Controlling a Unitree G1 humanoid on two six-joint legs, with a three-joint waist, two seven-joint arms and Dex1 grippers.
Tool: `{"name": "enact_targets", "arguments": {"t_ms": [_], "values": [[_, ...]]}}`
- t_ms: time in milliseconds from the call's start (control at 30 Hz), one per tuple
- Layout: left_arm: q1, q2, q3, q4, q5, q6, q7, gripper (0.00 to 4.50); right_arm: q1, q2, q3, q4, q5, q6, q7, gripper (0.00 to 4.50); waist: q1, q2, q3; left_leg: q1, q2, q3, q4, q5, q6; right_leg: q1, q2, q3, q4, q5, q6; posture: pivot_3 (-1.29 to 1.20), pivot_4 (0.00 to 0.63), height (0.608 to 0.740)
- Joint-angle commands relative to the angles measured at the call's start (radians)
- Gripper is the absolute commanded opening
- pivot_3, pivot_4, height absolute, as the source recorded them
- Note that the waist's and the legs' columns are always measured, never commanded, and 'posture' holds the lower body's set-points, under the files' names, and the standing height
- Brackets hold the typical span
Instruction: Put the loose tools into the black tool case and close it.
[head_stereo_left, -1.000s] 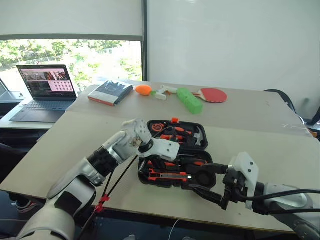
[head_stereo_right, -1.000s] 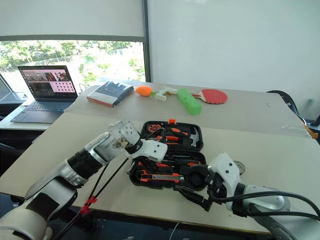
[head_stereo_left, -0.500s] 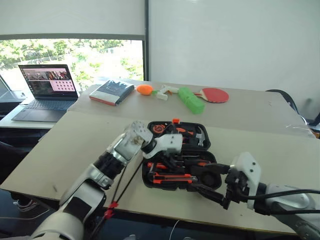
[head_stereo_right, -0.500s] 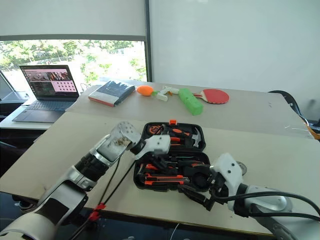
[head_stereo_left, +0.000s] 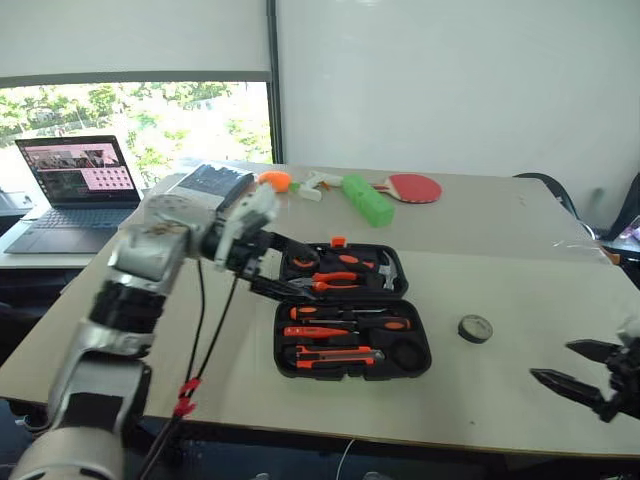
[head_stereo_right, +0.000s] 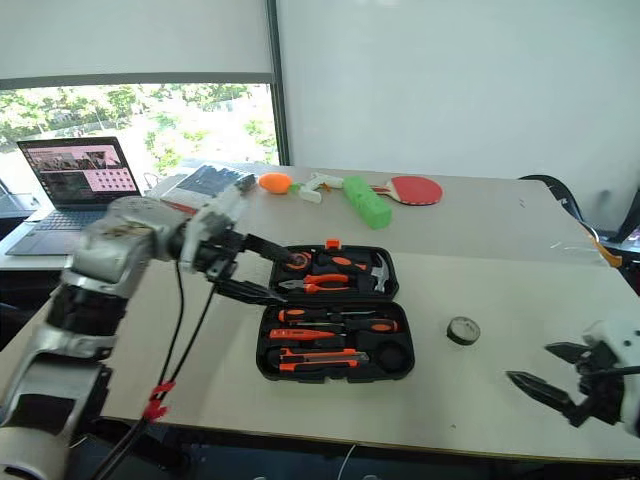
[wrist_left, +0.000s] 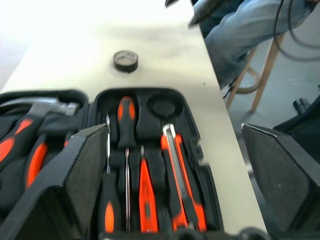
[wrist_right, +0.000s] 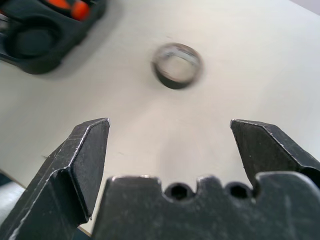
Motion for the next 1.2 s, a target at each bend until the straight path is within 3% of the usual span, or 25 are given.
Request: {"name": "enact_targets", "arguments": {"t_ms": [33, 233, 433, 533, 667, 900, 1167, 1200], "values": [[0.063, 0.075, 0.052, -0.135, -0.062, 0.026, 0.004, 4.44, -0.112, -0.064, 0.087, 0.052, -0.022, -0.040, 0.038, 4.50, -0.002, 0.000, 0.000, 0.000, 0.000, 0.000, 0.000, 0.000, 0.000, 0.000, 0.000, 0.000, 0.000, 0.000, 0.000, 0.00, 0.150, 0.736], [0.147, 0.103, 0.075, -0.261, -0.076, 0.009, 0.115, 4.44, -0.453, -0.079, 0.481, 0.173, -0.156, -0.072, 0.031, 4.50, 0.009, 0.000, 0.002, 0.000, 0.000, 0.002, 0.001, 0.000, -0.001, 0.000, 0.000, 0.000, 0.000, 0.000, 0.000, 0.00, 0.150, 0.736], [0.151, 0.103, 0.084, -0.311, -0.103, 0.028, 0.189, 4.44, -0.733, -0.010, 0.758, 0.366, -0.310, -0.053, 0.027, 4.50, 0.008, -0.001, 0.002, -0.003, 0.000, 0.007, 0.000, 0.001, 0.000, -0.003, 0.000, -0.001, 0.000, 0.000, 0.000, 0.00, 0.150, 0.736], [0.148, 0.112, 0.104, -0.333, -0.134, 0.053, 0.219, 4.50, -0.787, -0.007, 0.828, 0.431, -0.365, -0.061, 0.053, 3.82, 0.013, 0.000, 0.003, -0.004, 0.000, 0.007, 0.000, 0.001, 0.000, -0.004, -0.001, -0.001, -0.001, 0.000, 0.000, 0.00, 0.150, 0.736], [0.164, 0.135, 0.116, -0.362, -0.155, 0.067, 0.241, 4.50, -0.806, -0.011, 0.853, 0.457, -0.407, -0.062, 0.057, 2.44, 0.011, 0.000, 0.003, -0.004, 0.000, 0.007, 0.000, 0.000, 0.000, -0.004, -0.001, -0.001, -0.001, -0.001, 0.000, 0.00, 0.150, 0.736], [0.174, 0.143, 0.111, -0.375, -0.181, 0.063, 0.272, 4.50, -0.787, 0.008, 0.847, 0.452, -0.420, -0.068, 0.064, 2.44, 0.007, 0.000, 0.003, -0.003, 0.000, 0.008, 0.000, 0.001, -0.001, -0.003, -0.001, -0.001, 0.000, 0.000, 0.000, 0.00, 0.150, 0.736], [0.139, 0.132, 0.083, -0.348, -0.180, 0.044, 0.278, 4.50, -0.780, 0.044, 0.833, 0.468, -0.434, -0.095, 0.038, 0.03, 0.007, 0.000, 0.003, -0.003, 0.000, 0.008, 0.000, 0.001, -0.001, -0.003, -0.001, -0.001, 0.000, 0.000, 0.000, 0.00, 0.150, 0.736], [0.135, 0.131, 0.081, -0.345, -0.180, 0.044, 0.280, 4.50, -0.775, 0.039, 0.825, 0.464, -0.430, -0.097, 0.041, 0.03, 0.007, 0.000, 0.003, -0.003, 0.000, 0.008, 0.000, 0.001, -0.001, -0.003, -0.001, -0.001, 0.000, 0.000, 0.000, 0.00, 0.150, 0.736]]}}
